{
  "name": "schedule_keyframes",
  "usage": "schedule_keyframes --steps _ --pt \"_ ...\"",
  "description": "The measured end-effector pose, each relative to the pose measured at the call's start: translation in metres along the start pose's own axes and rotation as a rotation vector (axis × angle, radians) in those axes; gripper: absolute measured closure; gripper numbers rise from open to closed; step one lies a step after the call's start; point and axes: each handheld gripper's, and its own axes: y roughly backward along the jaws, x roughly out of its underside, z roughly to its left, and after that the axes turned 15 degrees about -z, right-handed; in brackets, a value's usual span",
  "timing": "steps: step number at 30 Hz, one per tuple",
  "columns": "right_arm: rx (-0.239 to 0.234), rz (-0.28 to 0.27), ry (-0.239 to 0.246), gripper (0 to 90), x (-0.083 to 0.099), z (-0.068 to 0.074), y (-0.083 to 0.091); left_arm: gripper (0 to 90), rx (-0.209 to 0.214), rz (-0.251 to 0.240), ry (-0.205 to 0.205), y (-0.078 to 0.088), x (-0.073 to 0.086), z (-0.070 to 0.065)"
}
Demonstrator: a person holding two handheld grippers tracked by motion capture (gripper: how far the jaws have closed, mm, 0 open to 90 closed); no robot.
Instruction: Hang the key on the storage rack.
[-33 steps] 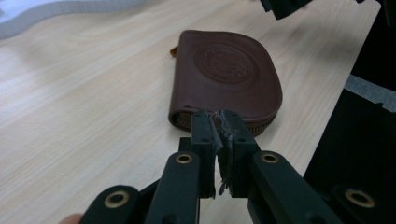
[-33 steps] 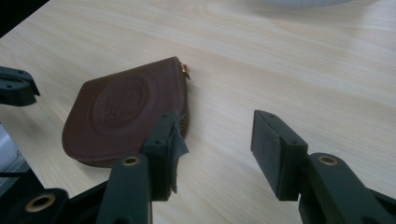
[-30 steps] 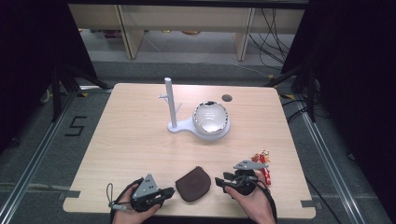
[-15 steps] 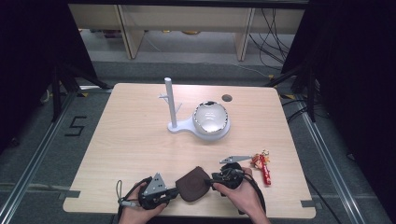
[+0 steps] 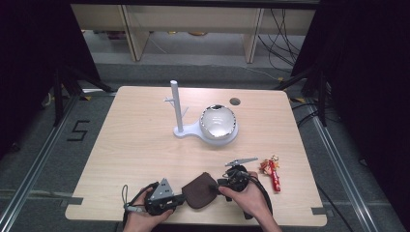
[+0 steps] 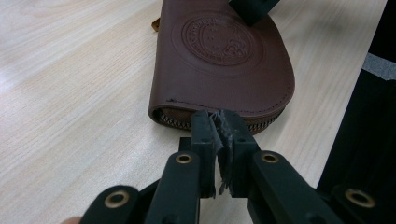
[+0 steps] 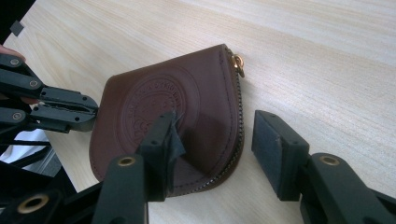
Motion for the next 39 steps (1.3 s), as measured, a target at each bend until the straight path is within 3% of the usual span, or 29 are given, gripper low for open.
schedule_keyframes --steps 1,2,3,9,16,18,21,23,25,26,27,28,30,31,32,33,34,36,37,39 --pt "-0.008 0.014 -0.004 51.3 -0.001 -0.001 0.000 84.3 0.003 -0.006 0.015 -0.001 0.000 0.000" --pt "-0.013 0.013 -0.006 51.3 -0.001 -0.001 0.000 84.3 0.001 0.015 -0.007 0.000 -0.001 0.002" --pt "-0.010 0.007 -0.011 51.2 -0.001 -0.002 -0.001 84.3 0.003 -0.005 0.019 -0.002 -0.001 0.000" --pt "-0.027 0.017 -0.027 49.9 -0.003 -0.005 -0.001 84.4 0.005 0.015 -0.002 -0.002 -0.002 0.001" --pt "-0.051 0.024 -0.035 49.7 -0.003 -0.006 -0.005 84.5 0.004 0.006 0.010 -0.003 -0.002 0.000" --pt "-0.051 0.040 -0.074 49.6 -0.003 -0.003 -0.005 84.5 0.006 0.021 -0.003 -0.003 -0.003 0.001" --pt "-0.051 0.035 -0.040 49.1 -0.003 -0.007 -0.007 84.4 0.005 0.027 -0.005 -0.003 -0.003 0.001" --pt "-0.059 0.052 -0.072 48.1 -0.003 -0.009 -0.008 84.4 -0.001 0.033 -0.010 -0.003 -0.004 0.002" --pt "-0.050 0.064 -0.102 47.8 -0.004 -0.012 -0.008 84.5 0.006 0.027 0.012 -0.004 -0.004 0.001" --pt "-0.073 0.077 -0.150 47.7 -0.004 -0.011 -0.009 84.4 0.004 0.022 0.017 -0.005 -0.003 0.001" --pt "-0.079 0.078 -0.166 47.7 -0.003 -0.014 -0.010 84.4 0.009 0.039 0.002 -0.004 -0.004 0.002" --pt "-0.092 0.079 -0.179 47.6 -0.003 -0.015 -0.010 84.4 0.003 0.029 0.017 -0.005 -0.003 0.002" --pt "-0.080 0.072 -0.156 48.7 -0.003 -0.017 -0.010 84.4 0.004 0.030 0.016 -0.005 -0.004 0.002" --pt "-0.078 0.094 -0.172 49.2 -0.004 -0.016 -0.009 84.5 0.005 0.043 0.001 -0.004 -0.004 0.003" --pt "-0.078 0.077 -0.143 50.0 -0.004 -0.016 -0.010 84.5 0.005 0.044 0.000 -0.005 -0.004 0.003" --pt "-0.065 0.085 -0.164 51.0 -0.005 -0.012 -0.010 84.5 0.005 0.045 -0.002 -0.005 -0.005 0.003" --pt "-0.055 0.085 -0.127 52.1 -0.006 -0.013 -0.009 84.5 0.002 0.036 0.021 -0.005 -0.004 0.001" --pt "-0.047 0.098 -0.124 52.9 -0.008 -0.010 -0.008 84.5 0.003 0.038 0.009 -0.006 -0.005 0.001" --pt "-0.024 0.102 -0.093 54.2 -0.010 -0.006 -0.008 84.5 0.006 0.039 0.005 -0.006 -0.005 0.001" --pt "-0.006 0.116 -0.119 54.9 -0.012 0.001 -0.006 84.5 0.009 0.036 0.013 -0.006 -0.005 0.001"
